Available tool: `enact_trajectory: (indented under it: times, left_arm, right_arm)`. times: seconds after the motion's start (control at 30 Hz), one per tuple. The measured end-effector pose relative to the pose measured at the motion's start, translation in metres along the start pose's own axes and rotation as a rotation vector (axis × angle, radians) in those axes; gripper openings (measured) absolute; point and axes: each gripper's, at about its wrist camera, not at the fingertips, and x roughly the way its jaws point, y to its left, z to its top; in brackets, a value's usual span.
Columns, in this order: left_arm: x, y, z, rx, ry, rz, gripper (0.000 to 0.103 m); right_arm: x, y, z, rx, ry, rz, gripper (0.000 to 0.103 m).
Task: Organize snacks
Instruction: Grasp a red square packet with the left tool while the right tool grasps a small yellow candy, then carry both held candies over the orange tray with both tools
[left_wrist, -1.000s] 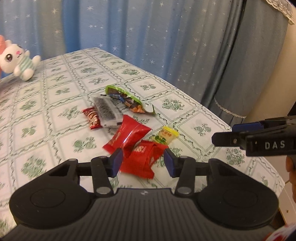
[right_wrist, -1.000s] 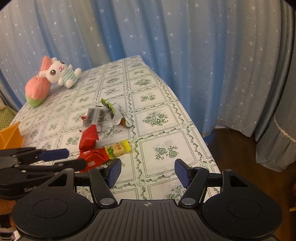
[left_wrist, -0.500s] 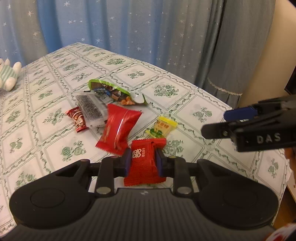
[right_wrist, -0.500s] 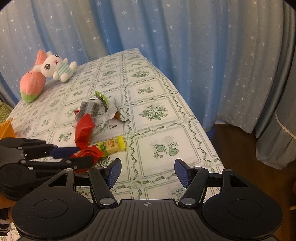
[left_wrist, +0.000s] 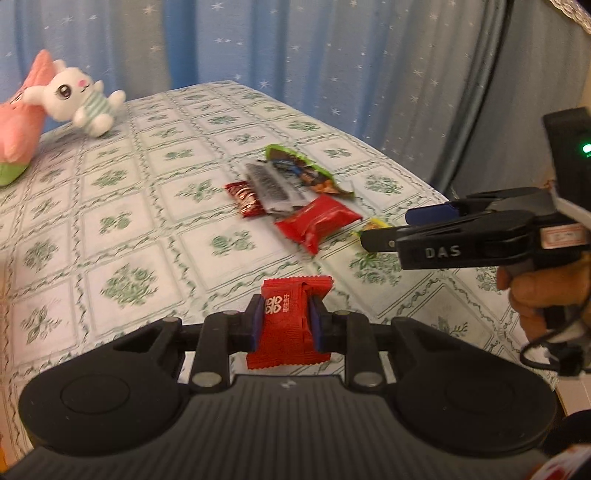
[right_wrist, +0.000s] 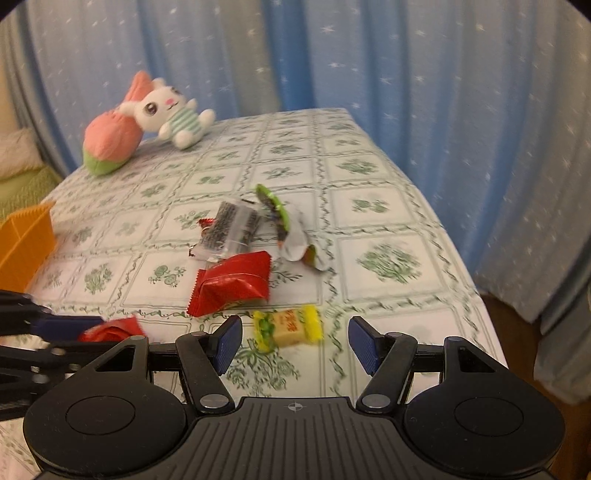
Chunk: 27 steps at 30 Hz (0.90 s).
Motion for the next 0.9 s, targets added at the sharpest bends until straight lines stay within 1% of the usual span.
enact_trajectory:
  times: [0.17, 0.27, 0.3, 0.37, 0.4, 0.43, 0.47, 0.53, 0.7, 0.9]
  left_arm:
    - [-0.003, 0.006, -0.008, -0.026, 0.006, 0.003, 0.023]
    - [-0.005, 0.008, -0.01, -0.042, 0.005, 0.001, 0.023]
    - [-0.006, 0.008, -0.01, -0.045, 0.004, 0.0, 0.023]
    - [-0.007, 0.008, -0.01, -0.049, 0.004, 0.0, 0.023]
    - [-0.007, 0.009, -0.01, -0.05, 0.004, 0.001, 0.023]
    - [-0.009, 0.009, -0.01, -0.053, 0.004, 0.003, 0.023]
    - [-0.01, 0.009, -0.011, -0.056, 0.004, 0.005, 0.023]
    - [-0.013, 0.01, -0.012, -0.063, 0.005, 0.01, 0.023]
    - [-0.022, 0.008, -0.013, -0.07, 0.003, 0.019, 0.023]
    - [-0.038, 0.006, -0.011, -0.082, -0.007, 0.039, 0.023]
  right_arm:
    - [0.018, 0.006, -0.003, -0.091, 0.019, -0.015, 0.065]
    - [0.022, 0.009, -0.005, -0.126, 0.004, -0.027, 0.063]
    - [0.022, 0.009, -0.005, -0.127, 0.002, -0.029, 0.06]
    - [0.022, 0.011, -0.006, -0.134, -0.004, -0.021, 0.046]
    - [0.022, 0.012, -0.006, -0.139, -0.006, -0.017, 0.043]
    - [0.021, 0.014, -0.006, -0.143, -0.005, -0.022, 0.042]
    - [0.021, 0.016, -0.006, -0.147, -0.006, -0.03, 0.038]
    - [0.017, 0.019, -0.004, -0.158, -0.019, -0.042, 0.023]
    - [0.009, 0.025, -0.003, -0.158, -0.001, -0.038, 0.023]
    - [-0.015, 0.033, -0.001, -0.154, -0.017, -0.028, 0.023]
